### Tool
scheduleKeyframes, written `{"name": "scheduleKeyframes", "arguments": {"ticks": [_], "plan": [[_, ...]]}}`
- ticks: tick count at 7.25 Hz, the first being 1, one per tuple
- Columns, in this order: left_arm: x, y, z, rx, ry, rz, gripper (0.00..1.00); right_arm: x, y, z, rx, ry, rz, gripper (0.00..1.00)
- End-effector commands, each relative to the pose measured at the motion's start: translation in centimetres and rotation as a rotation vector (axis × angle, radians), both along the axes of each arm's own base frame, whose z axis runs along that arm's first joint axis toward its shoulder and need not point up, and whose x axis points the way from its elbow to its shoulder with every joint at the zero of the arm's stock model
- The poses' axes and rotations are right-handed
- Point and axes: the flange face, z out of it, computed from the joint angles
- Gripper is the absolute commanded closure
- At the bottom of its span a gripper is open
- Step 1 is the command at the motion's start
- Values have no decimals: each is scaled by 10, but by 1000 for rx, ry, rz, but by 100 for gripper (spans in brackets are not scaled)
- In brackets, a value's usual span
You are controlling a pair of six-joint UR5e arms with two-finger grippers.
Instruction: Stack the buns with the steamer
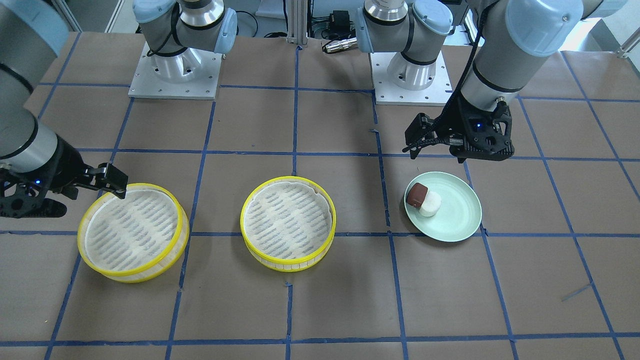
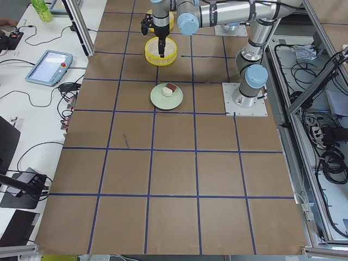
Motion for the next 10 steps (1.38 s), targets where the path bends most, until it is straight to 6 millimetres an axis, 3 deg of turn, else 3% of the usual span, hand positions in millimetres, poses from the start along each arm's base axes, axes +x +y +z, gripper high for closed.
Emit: {"name": "scheduleKeyframes", "arguments": {"ticks": [1, 3, 4, 5, 7, 8, 9, 10], "plan": [[3, 4, -38, 18, -11, -8, 0, -55, -5, -79, -6, -11, 36, 8], [16, 12, -72, 36, -67, -2, 0, -88, -12, -125, 3, 6, 75, 16], [32, 7, -90, 69, -83, 20, 0, -96, -11, -140, 13, 1, 63, 28], [58, -4, -114, 108, -88, 65, 0, -96, -11, -141, 13, -10, 62, 48], [70, -19, -168, 164, -77, 87, 3, -95, -10, -142, 21, -18, 60, 84], [70, -18, -193, 154, -78, 86, 3, -95, -10, -143, 25, -20, 60, 92], [69, -12, -204, 142, -80, 86, 3, -97, -9, -137, 46, -33, 55, 92], [68, -6, -215, 137, -79, 87, 10, -100, -10, -102, 42, -31, 47, 92]]}}
